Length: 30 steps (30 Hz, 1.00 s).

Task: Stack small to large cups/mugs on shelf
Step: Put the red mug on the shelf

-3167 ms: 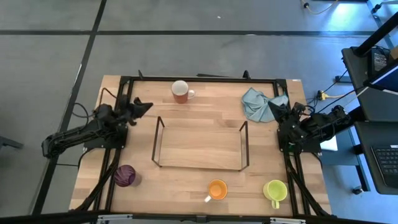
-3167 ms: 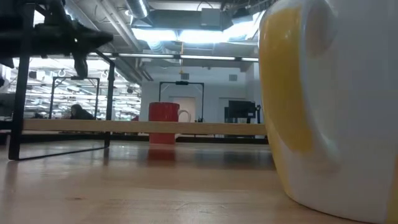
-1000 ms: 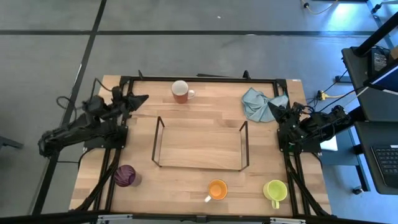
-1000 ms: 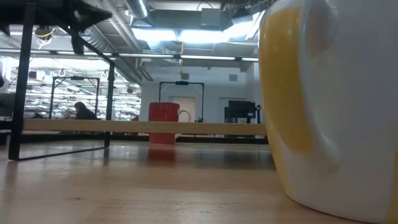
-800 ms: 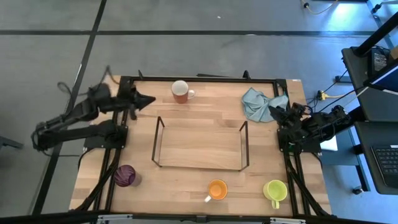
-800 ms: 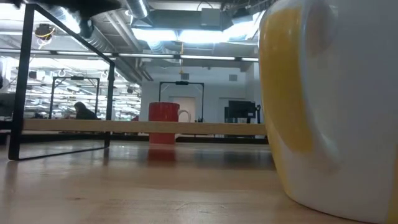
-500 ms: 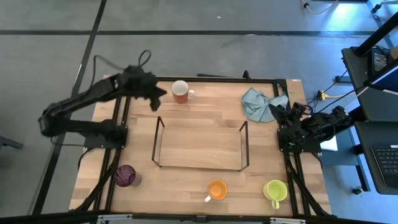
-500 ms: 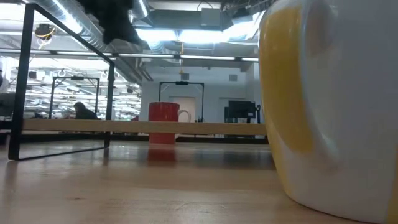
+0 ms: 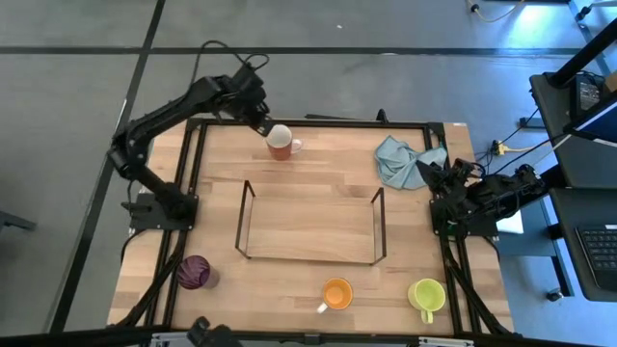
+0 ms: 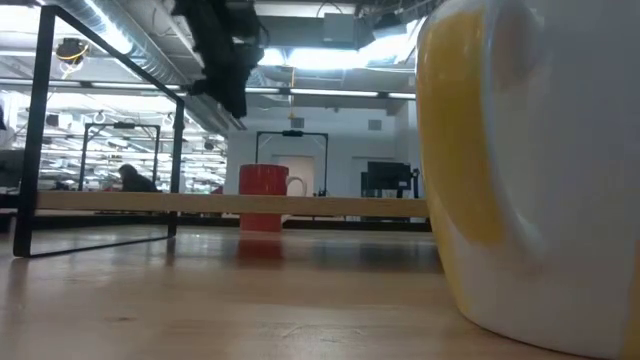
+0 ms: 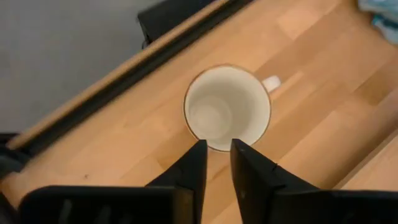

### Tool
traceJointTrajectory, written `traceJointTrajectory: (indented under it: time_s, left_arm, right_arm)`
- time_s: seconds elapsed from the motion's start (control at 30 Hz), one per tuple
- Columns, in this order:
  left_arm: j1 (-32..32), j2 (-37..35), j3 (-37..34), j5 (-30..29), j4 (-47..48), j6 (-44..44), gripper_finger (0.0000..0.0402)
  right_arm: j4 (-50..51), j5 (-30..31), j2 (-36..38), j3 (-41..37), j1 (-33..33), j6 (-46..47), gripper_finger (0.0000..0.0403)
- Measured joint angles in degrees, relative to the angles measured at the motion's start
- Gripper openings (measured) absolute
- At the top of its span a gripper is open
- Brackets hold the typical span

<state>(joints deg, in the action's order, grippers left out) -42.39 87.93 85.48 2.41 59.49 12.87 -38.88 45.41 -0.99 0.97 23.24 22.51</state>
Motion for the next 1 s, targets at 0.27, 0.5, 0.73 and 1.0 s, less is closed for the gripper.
traceJointTrajectory:
  time_s: [0.27, 0.5, 0.73, 1.0]
  left_arm:
    - [0.9, 5.0, 0.4, -0.5, -2.1, -2.4, 0.0144]
    - [1.2, 8.8, 0.4, -5.3, -3.5, -4.5, 0.0168]
    - [0.5, 13.3, 0.4, -5.8, -3.5, -5.9, 0.0168]
    - [0.3, 15.2, 0.3, -4.5, -4.7, -7.4, 0.0166]
  right_arm:
    - [1.8, 1.1, 0.0, 0.0, 0.0, 1.0, 0.0021]
    - [4.7, 4.6, 0.0, 0.0, 0.0, 1.1, 0.0021]
    - [4.7, 4.6, 0.0, 0.0, 0.0, 1.2, 0.0021]
    - [4.6, 4.6, 0.0, 0.0, 0.0, 2.9, 0.0021]
